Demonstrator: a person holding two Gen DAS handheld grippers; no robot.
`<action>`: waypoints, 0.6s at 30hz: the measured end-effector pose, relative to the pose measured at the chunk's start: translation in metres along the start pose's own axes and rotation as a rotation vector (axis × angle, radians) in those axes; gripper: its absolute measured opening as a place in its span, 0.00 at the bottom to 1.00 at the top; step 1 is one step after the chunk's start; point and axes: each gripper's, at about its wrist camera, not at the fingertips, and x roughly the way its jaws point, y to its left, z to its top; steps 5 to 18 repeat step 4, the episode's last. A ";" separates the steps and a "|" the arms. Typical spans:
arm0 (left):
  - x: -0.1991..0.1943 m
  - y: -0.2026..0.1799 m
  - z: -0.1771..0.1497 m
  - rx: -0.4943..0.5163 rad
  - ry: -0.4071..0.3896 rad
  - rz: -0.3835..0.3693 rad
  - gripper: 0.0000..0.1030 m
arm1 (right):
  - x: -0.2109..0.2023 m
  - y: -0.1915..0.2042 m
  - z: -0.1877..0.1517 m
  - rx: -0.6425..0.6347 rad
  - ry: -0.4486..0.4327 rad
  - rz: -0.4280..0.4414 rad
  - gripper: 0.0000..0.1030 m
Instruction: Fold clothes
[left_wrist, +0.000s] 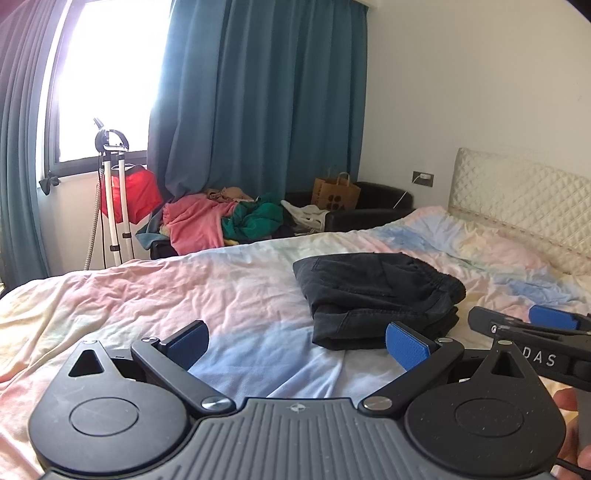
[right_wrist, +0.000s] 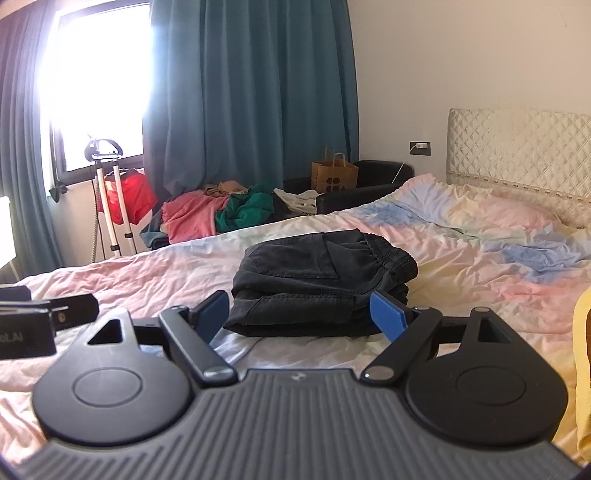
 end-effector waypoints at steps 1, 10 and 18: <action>0.000 0.000 0.000 0.000 -0.002 0.002 1.00 | 0.001 0.000 0.000 0.002 0.004 0.001 0.82; -0.002 0.000 0.000 -0.012 -0.011 -0.023 1.00 | 0.004 -0.003 0.001 0.014 0.021 0.004 0.82; -0.002 0.000 0.000 -0.012 -0.011 -0.023 1.00 | 0.004 -0.003 0.001 0.014 0.021 0.004 0.82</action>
